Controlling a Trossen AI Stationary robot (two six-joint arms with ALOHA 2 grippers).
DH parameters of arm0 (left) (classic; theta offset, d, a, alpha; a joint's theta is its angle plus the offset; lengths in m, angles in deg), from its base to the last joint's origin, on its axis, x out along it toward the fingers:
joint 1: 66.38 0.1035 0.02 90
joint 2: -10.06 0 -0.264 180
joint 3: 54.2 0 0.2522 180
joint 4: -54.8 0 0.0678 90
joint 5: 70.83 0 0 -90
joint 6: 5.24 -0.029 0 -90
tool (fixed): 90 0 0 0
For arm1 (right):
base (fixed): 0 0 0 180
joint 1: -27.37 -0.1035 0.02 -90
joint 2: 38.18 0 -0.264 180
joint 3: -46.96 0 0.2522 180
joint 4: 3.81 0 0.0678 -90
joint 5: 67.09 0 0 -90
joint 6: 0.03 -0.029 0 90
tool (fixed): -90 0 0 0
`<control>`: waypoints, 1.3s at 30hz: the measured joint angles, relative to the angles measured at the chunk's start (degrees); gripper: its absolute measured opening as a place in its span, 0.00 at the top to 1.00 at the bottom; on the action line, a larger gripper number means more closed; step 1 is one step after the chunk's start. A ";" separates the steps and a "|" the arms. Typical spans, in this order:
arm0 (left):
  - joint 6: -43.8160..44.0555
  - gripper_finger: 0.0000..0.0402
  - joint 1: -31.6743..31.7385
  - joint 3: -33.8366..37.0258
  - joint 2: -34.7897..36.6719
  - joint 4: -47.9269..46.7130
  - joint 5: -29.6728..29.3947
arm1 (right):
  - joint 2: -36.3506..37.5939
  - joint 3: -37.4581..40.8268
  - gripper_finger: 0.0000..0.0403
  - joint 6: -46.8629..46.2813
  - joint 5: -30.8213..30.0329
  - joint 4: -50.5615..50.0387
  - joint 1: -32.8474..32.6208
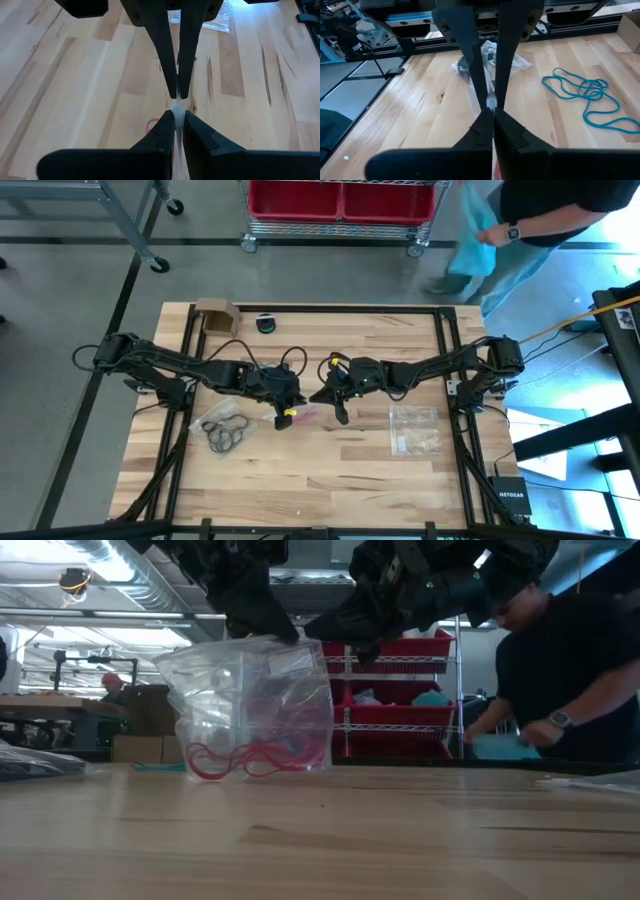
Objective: Sort rubber bands
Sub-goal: Close the transparent zip bag
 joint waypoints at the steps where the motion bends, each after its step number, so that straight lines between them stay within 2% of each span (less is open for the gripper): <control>1: 0.06 0.96 -0.08 0.00 0.00 -0.12 0.00 | 0.00 0.00 1.00 0.14 -0.01 -0.03 0.01; 13: 0.66 0.96 -0.46 -0.17 0.07 -3.12 -0.09 | 0.02 -0.04 1.00 1.52 0.12 -1.45 0.06; 20: 1.65 0.96 -1.40 0.11 0.13 -7.91 0.09 | 0.20 0.07 1.00 1.59 0.70 -2.73 0.04; 23: 1.53 0.96 -1.34 0.10 0.11 -6.60 0.02 | 0.20 0.07 1.00 1.51 0.67 -2.93 0.04; 28: 0.45 0.96 -0.94 0.02 0.11 -5.35 0.03 | 0.24 0.07 0.99 -4.25 1.26 -3.75 0.06; 32: 0.24 0.96 -0.85 0.02 0.11 -3.92 0.00 | 0.24 0.07 0.92 -6.85 1.30 -3.33 0.06; 39: 0.22 0.96 -0.85 0.00 0.11 -1.53 0.00 | 0.24 0.04 0.67 -6.57 1.49 0.97 0.00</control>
